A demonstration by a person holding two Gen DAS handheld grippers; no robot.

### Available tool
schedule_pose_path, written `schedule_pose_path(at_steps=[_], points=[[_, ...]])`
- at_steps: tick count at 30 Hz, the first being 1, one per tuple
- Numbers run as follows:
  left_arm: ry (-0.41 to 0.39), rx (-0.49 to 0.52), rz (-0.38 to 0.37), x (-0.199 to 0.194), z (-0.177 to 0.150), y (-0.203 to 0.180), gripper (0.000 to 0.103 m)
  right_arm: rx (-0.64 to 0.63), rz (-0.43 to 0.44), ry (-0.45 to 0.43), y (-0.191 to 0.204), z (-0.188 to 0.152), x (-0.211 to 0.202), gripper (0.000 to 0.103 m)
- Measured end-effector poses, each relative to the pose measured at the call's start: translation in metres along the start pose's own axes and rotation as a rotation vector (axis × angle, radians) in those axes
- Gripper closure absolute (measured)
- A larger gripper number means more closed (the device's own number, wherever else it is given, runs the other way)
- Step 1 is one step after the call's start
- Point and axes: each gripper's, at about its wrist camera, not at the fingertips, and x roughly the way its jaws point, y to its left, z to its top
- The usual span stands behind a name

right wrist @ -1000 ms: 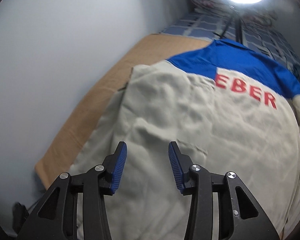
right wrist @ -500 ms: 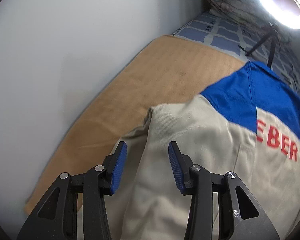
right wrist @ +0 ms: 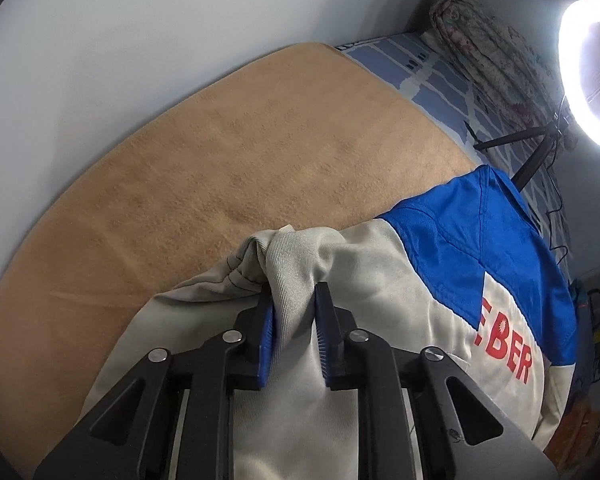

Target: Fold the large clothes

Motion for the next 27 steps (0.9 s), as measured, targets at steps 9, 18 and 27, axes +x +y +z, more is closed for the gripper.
schedule_pose_path(at_steps=[9,18,27], points=[[-0.087,0.044,0.071,-0.035,0.009,0.001,0.101,0.054,0.043,-0.017,-0.016,0.013,-0.015,0.095],[-0.157,-0.024,0.209,-0.068,0.022,0.053,0.101,0.087,0.097,-0.024,0.001,0.041,-0.002,0.096],[-0.115,-0.053,0.24,-0.046,0.012,0.062,0.097,0.11,0.194,-0.064,0.003,0.038,0.018,0.084]])
